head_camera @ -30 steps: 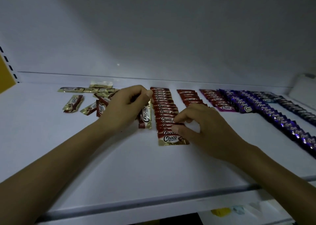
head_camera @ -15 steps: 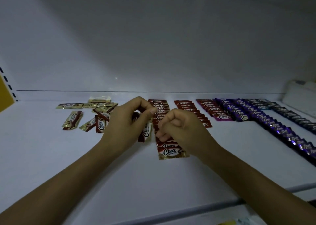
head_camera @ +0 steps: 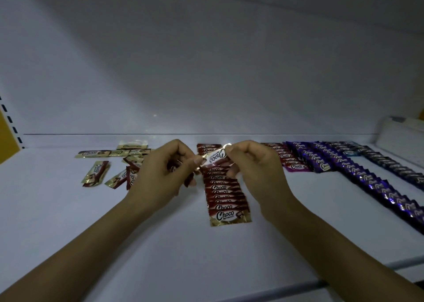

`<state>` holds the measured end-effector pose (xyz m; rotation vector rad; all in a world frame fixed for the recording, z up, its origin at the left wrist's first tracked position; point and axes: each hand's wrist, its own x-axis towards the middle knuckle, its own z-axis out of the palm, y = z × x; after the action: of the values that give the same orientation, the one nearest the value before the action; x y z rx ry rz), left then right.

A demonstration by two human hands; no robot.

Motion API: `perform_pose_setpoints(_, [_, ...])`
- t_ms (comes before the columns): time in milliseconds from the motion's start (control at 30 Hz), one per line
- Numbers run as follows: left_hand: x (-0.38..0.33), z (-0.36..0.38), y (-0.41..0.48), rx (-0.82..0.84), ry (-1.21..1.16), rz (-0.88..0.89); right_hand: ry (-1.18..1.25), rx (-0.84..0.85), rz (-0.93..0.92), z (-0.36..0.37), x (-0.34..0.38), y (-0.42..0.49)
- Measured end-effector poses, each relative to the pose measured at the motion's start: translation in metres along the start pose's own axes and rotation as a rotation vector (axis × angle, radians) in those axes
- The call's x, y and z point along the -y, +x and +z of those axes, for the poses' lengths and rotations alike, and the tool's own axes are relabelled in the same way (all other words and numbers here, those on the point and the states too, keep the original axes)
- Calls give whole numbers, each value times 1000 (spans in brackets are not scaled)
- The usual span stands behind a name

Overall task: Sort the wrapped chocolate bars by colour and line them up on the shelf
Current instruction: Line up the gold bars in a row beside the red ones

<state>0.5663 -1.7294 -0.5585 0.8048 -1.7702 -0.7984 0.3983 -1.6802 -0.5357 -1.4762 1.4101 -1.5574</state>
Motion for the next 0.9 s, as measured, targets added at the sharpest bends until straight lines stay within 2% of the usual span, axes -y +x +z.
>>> perform_pose_setpoints(100, [-5,7,-2,87,-67,4,78,-45,9,2,3,1])
perform_pose_setpoints(267, [-9,8,-1,7,-166,-2,93,86,19,1,2,-6])
perform_pose_setpoints(400, [-1,13,-1,-10,-87,-107,120,52,47,-10,4,-4])
perform_pose_setpoints(467, [8,11,0,-52,-79,-228,-47,142,-32,-24,5,-3])
perform_pose_setpoints(567, [17,5,5,-35,-34,-342,-422,398,-139,-43,3,-9])
perform_pose_setpoints(700, [18,2,8,-21,-52,-404,-536,590,-56,-52,-8,-24])
perform_pose_setpoints(767, [17,3,7,-3,-44,-412,-580,623,-61,-50,-14,-30])
perform_pose_setpoints(900, [16,3,7,-4,-50,-438,-748,558,-240,-44,-23,-32])
